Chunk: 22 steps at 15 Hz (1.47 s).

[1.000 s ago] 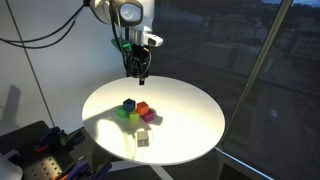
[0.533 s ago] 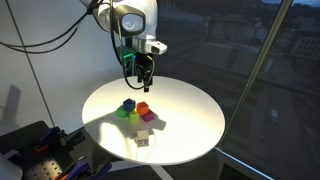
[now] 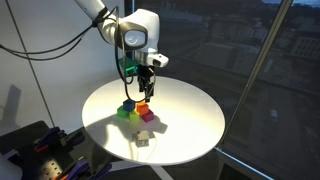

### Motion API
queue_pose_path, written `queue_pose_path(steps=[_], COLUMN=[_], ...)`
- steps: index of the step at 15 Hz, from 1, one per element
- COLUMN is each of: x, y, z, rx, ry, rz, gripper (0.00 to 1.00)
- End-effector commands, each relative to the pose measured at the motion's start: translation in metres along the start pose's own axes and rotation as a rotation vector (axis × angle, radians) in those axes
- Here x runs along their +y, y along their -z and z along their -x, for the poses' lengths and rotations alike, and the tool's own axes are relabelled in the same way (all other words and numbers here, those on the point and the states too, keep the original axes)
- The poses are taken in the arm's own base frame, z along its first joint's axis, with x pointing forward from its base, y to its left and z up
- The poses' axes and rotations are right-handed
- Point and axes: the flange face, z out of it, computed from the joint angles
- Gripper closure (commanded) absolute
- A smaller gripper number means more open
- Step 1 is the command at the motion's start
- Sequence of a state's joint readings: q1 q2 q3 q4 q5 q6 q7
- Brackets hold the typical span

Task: Pick up the gray block and stack it on top of both the blue block and the orange block

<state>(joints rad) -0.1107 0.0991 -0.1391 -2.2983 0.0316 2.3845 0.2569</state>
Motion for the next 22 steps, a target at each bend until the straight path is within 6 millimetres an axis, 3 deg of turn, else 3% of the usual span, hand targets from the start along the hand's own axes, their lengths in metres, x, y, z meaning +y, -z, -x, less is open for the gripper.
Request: queue_pose_path(steps=[1,7,14,22], x=[0.008,0.018,0.032,0.032], y=[-0.019,-0.055,-0.084,-0.116], z=[-0.006,-0.010,-0.008,-0.008], rx=[-0.003,-0.049,-0.071,-0.045], ry=[-0.003,-0.006,-0.019,-0.005], rz=[0.027,0.054,0.078,0.107], gripper=[0.00,0.00,0.00,0.00])
